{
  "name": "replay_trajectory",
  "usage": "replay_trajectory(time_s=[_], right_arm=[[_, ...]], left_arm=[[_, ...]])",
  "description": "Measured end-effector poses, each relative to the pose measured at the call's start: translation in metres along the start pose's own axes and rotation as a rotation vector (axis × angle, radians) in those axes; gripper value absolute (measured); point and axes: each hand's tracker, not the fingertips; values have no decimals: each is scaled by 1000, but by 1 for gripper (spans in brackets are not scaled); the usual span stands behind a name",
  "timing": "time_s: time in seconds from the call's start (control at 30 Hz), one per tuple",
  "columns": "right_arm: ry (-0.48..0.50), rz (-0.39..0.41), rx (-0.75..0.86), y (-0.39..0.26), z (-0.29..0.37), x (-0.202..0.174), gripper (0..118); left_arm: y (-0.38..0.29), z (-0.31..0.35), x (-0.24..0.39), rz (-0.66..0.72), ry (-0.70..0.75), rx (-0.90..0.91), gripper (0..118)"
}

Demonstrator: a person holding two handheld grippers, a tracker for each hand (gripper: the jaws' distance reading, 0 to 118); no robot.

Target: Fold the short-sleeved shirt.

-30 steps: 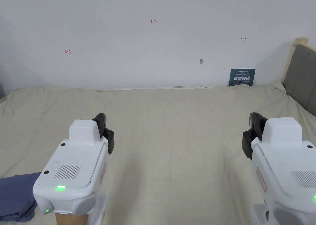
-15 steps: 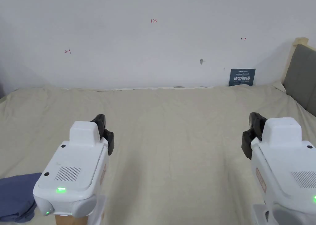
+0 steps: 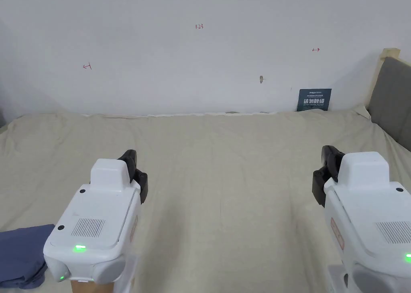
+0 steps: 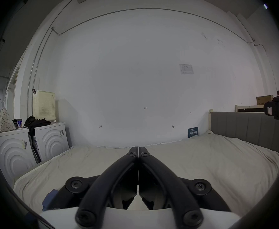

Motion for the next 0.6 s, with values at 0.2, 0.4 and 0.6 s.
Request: replay_trajectory(time_s=[0.2,0.4,0.6], right_arm=[[0,-1,1,0,0,0,2],[-8,2,-4,0,0,1,33],[-17,2,-9,0,-2,1,110]], left_arm=[[0,1,0,-5,-5,0,0],[1,0,-1,4,0,-5,15],[2,-3,-6,54,-12,-37,87]])
